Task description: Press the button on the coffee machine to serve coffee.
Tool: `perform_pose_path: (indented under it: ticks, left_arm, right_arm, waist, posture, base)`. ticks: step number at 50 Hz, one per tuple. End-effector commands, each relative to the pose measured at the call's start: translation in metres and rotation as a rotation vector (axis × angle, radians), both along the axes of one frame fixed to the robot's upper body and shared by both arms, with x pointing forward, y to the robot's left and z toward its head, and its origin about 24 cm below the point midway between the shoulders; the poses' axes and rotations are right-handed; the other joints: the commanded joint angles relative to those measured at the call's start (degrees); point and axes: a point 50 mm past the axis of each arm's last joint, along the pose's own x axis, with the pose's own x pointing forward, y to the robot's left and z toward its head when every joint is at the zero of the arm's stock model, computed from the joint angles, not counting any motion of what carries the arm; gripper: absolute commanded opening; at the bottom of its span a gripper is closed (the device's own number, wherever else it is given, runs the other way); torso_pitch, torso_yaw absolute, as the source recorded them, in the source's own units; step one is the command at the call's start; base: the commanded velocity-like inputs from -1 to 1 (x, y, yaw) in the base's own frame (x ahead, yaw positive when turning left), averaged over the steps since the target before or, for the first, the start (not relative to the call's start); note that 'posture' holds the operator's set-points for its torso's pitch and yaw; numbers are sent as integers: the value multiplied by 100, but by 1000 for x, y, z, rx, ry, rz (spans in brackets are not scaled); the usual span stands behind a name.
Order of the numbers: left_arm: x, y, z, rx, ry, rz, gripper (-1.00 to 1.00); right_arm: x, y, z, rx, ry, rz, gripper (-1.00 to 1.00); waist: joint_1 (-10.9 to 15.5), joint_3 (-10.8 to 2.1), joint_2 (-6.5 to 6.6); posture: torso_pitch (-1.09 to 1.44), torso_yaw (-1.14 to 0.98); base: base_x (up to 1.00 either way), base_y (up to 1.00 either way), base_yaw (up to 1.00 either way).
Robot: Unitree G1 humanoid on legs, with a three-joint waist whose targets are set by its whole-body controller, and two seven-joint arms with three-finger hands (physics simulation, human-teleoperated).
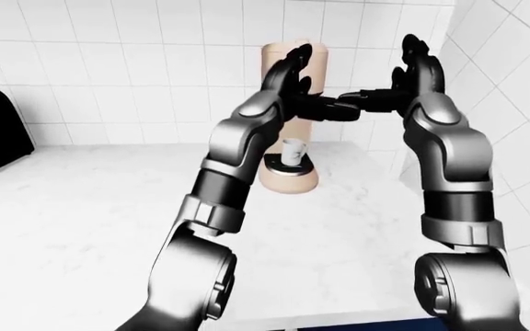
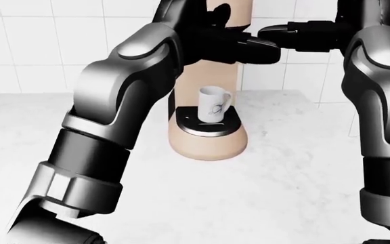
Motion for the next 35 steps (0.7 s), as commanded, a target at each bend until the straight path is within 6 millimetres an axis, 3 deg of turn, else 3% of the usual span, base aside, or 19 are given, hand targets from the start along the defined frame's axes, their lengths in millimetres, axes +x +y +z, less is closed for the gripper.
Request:
perform_pose_path:
  ticks: [1,25,35]
  left_arm:
    - [-1,0,23,-30,-92,2,100]
    - [18,4,8,-43,-57,35,100]
    - [18,3,13,-50,-60,34,100]
  right_arm:
    - [-3,1,24,-9,-101,3,100]
    - [-4,2,22,-3,-102,4,100]
    - [-2,3,23,-2,-106,7,100]
  waist:
    - [0,-62,-37]
    - [-5,-58,-54]
    - [-10,-44,-50]
  posture:
    - [-53,0]
    - [-53,0]
    - [-53,0]
  base:
    - [0,0,0]
    - [0,0,0]
    - [0,0,0]
